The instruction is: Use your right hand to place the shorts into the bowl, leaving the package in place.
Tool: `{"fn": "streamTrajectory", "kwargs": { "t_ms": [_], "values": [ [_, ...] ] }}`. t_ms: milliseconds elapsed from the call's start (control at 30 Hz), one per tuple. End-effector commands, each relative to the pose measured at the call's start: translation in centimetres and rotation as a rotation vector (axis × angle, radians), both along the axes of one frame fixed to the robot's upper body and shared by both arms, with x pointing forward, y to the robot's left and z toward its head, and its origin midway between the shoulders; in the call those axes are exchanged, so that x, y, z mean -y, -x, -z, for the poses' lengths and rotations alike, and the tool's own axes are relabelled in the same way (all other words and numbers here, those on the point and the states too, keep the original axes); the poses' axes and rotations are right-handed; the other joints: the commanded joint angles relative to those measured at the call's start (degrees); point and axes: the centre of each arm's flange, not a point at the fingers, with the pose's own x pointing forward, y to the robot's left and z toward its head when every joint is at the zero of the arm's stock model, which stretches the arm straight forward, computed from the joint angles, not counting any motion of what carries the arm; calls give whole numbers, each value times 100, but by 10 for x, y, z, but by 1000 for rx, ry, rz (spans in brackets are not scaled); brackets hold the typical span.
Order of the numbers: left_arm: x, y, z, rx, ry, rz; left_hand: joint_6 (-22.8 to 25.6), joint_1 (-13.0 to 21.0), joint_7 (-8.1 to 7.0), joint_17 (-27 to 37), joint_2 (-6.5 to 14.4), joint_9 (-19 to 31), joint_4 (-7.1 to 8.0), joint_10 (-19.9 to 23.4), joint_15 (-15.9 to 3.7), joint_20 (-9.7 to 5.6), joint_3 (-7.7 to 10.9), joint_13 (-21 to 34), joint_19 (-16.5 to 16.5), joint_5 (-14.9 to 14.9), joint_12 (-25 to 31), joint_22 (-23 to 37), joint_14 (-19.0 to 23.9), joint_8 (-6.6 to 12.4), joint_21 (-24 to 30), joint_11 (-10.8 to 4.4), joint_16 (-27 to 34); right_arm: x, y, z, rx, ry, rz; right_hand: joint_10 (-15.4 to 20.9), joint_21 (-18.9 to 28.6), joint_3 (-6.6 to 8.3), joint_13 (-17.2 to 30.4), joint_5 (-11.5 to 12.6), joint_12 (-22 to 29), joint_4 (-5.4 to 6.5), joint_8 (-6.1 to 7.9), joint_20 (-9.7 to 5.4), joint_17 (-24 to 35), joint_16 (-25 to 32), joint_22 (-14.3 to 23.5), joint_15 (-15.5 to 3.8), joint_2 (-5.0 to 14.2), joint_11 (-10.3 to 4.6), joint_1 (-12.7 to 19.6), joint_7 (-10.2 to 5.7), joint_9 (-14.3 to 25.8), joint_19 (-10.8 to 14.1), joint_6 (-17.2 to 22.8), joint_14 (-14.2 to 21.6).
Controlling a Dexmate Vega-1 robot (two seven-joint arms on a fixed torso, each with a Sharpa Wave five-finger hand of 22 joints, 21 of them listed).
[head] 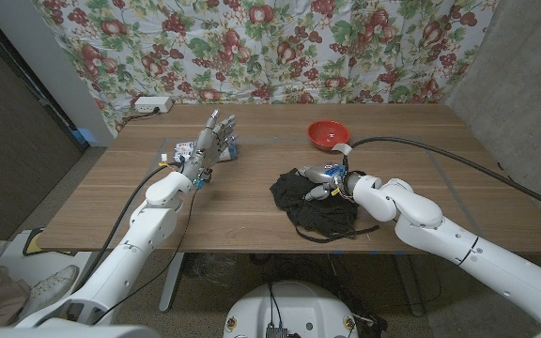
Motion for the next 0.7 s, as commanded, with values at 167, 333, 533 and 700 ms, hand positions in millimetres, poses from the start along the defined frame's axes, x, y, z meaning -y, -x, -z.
{"fn": "streamTrajectory", "kwargs": {
  "t_ms": [167, 333, 533, 700],
  "values": [
    [1, 0, 1, 2, 6, 0, 32, -40, -14, 14, -6, 26, 8, 29, 24, -10, -46, 14, 21, 36, 31, 15, -27, -23, 48, -5, 24, 2, 1, -2, 26, -64, -26, 762, 343, 156, -30, -54, 203, -5, 240, -785, -113, 145, -19, -1056, 89, -138, 551, -89, 178, 216, 496, 653],
    [1, 0, 1, 2, 6, -1, 38, -42, -10, 14, -5, 26, 10, 28, 29, -13, -52, 14, 24, 37, 30, 15, -26, -21, 49, -7, 25, 2, 3, -5, 37, -82, -36, 1211, 640, 203, -256, -135, 189, 27, 325, -783, -237, 151, -9, -1064, 107, -238, 777, -118, 257, 382, 678, 1132],
    [1, 0, 2, 2, 9, -2, 34, -44, -13, 14, -3, 26, 13, 28, 26, -16, -58, 14, 22, 38, 29, 15, -28, -23, 48, -2, 24, 2, 7, -10, 50, -103, -49, 1507, 885, 278, -356, -191, 209, 20, 349, -786, -201, 181, 26, -1069, 165, -274, 971, -175, 221, 512, 879, 1380],
    [1, 0, 3, 5, 10, -2, 39, -45, -6, 14, -2, 26, 15, 24, 31, -15, -64, 14, 19, 39, 28, 15, -28, -21, 47, -3, 24, 4, 13, -17, 77, -121, -57, 1678, 1039, 313, -373, -254, 243, 43, 404, -770, -153, 190, 44, -1065, 179, -320, 1046, -196, 197, 545, 1113, 1517]
  ]
}}
